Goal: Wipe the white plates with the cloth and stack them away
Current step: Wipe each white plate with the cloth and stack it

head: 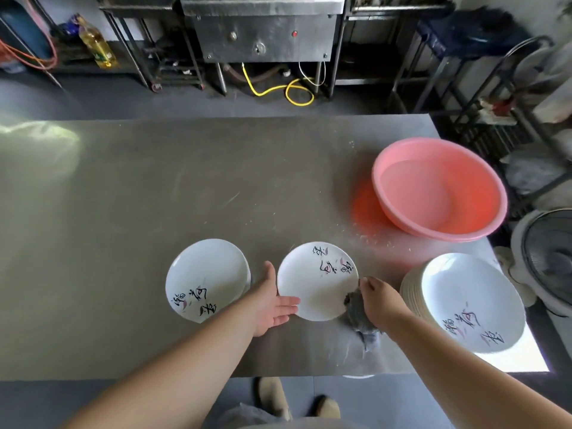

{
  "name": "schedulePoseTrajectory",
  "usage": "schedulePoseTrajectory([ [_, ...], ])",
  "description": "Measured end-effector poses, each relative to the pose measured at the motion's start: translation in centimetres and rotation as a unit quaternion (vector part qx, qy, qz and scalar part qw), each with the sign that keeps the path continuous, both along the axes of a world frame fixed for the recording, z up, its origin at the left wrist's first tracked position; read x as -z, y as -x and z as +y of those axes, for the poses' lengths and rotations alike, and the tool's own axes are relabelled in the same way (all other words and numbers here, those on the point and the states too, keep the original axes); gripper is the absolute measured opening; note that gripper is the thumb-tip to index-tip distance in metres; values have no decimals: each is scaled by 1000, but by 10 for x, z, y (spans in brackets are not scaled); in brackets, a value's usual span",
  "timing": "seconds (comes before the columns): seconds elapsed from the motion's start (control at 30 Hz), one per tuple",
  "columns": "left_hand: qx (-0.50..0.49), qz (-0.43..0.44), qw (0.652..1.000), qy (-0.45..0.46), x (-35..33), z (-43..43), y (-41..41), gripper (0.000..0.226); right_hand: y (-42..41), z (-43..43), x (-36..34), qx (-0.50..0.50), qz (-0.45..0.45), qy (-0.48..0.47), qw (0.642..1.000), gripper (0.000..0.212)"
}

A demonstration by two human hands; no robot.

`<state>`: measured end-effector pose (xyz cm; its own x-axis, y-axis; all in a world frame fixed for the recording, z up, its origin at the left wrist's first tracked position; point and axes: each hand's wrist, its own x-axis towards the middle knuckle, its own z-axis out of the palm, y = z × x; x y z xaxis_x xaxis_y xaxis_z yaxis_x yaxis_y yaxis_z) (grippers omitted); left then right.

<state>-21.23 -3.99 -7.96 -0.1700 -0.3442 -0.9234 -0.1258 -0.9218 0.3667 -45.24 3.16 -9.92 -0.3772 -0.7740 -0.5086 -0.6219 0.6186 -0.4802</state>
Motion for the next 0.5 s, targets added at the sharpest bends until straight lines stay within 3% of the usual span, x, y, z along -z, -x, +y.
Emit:
schedulePoseTrajectory([
  [0.1,-103,91,990,23,-20,-9,0,68,-12,12,-27,90,-45,167,981,36],
  [0.2,-193,133,968,88,-46,-15,-5,15,-26,15,-60,114,-182,261,941,33],
  [0.23,-203,149,961,114,-54,-17,-8,12,-27,14,-70,109,-184,277,937,31],
  [0.37,-170,243,939,174,-94,-25,-26,48,-29,6,-103,77,-49,309,947,28],
  [0.43,-147,265,934,189,-113,-26,-32,45,-28,2,-119,132,43,332,933,38],
  [0.5,-139,282,930,192,-125,-26,-36,44,-34,2,-138,146,56,379,912,51],
])
